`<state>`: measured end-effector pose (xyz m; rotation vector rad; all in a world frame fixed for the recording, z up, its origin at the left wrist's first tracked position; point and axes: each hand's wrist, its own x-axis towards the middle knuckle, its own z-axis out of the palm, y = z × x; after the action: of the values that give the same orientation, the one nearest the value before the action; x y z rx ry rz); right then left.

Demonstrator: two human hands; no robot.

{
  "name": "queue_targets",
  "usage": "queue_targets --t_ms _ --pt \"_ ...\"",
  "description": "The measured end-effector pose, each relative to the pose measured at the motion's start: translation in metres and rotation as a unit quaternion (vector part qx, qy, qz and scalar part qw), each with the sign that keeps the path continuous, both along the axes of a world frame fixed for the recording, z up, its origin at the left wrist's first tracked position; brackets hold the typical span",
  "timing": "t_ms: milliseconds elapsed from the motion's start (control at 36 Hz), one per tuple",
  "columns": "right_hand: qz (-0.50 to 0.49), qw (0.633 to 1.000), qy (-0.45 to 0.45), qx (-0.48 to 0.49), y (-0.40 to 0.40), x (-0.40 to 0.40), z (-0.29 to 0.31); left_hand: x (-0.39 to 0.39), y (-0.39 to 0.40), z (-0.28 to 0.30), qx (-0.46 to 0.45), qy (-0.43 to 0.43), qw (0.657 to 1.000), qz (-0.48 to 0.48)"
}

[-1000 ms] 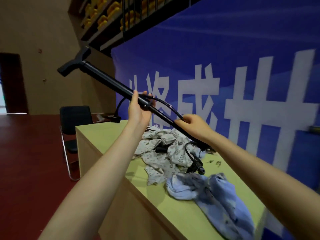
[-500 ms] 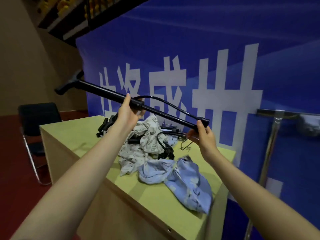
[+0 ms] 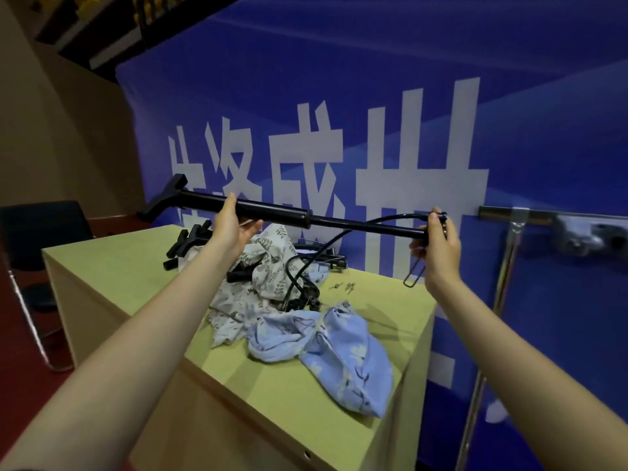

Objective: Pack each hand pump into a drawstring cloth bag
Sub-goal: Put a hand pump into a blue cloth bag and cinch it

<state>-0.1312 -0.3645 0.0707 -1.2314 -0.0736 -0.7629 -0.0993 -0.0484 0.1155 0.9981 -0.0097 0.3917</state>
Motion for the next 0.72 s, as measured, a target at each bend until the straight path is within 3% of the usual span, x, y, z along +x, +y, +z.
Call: queue_targets --t_ms 83,722 --pt "-0.025 0.999 0.0 -0.021 0.001 0.0 0.002 0.004 -0.009 -0.004 -0.004 0.001 1.0 -0.012" --pt "0.051 0.996 0.045 -0.058 0.049 0.011 -0.008 -0.008 -0.05 -0.013 -0.008 -0.01 0.999 -0.042"
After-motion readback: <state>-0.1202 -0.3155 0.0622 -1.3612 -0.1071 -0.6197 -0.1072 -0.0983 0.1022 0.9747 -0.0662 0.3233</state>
